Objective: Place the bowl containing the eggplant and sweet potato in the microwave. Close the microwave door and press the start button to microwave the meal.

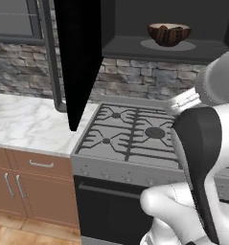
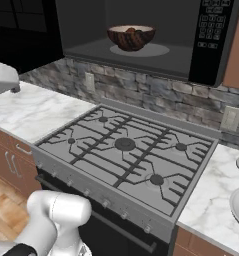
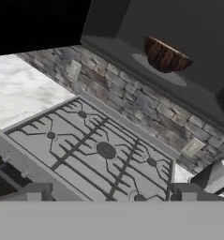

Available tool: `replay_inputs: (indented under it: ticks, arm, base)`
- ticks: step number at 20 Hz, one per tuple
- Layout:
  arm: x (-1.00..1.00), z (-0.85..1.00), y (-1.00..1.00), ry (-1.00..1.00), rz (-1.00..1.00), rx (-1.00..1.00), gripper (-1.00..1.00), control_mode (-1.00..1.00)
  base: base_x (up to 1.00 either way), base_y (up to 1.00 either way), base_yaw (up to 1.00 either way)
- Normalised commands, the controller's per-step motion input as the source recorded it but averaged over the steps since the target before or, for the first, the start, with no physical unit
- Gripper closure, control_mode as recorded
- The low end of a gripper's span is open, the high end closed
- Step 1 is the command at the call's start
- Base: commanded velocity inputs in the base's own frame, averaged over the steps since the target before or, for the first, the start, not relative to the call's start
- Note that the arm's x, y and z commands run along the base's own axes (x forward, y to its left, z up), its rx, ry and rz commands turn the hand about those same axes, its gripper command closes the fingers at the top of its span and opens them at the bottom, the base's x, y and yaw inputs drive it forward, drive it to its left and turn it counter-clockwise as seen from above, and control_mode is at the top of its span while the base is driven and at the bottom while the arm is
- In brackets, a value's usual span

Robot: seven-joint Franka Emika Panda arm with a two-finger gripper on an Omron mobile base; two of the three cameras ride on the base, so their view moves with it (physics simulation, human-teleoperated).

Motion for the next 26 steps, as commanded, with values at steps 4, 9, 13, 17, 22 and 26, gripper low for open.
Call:
replay_inputs:
  ticks: [4, 9, 13, 17, 22, 26]
  arm:
    - [-0.23, 0.11, 0.97, 0.03, 0.16, -0.48, -1.00, -1.00]
    - [-0.16, 0.04, 0.97, 0.00, 0.07, -0.46, -1.00, -1.00]
    - [0.00, 0.00, 0.99, 0.00, 0.00, -0.42, -1.00, -1.00]
    - [0.00, 0.00, 1.00, 0.00, 0.00, -0.38, -1.00, -1.00]
    - [0.06, 0.00, 0.98, 0.00, 0.00, -0.33, -1.00, -1.00]
    - [0.21, 0.00, 1.00, 0.00, 0.00, -0.31, -1.00, -1.00]
  base:
    - [0.00, 0.00, 0.00]
    - [0.00, 0.00, 0.00]
    - [0.00, 0.00, 0.00]
    - [0.00, 0.00, 0.00]
    - [0.00, 0.00, 0.00]
    - [0.00, 0.00, 0.00]
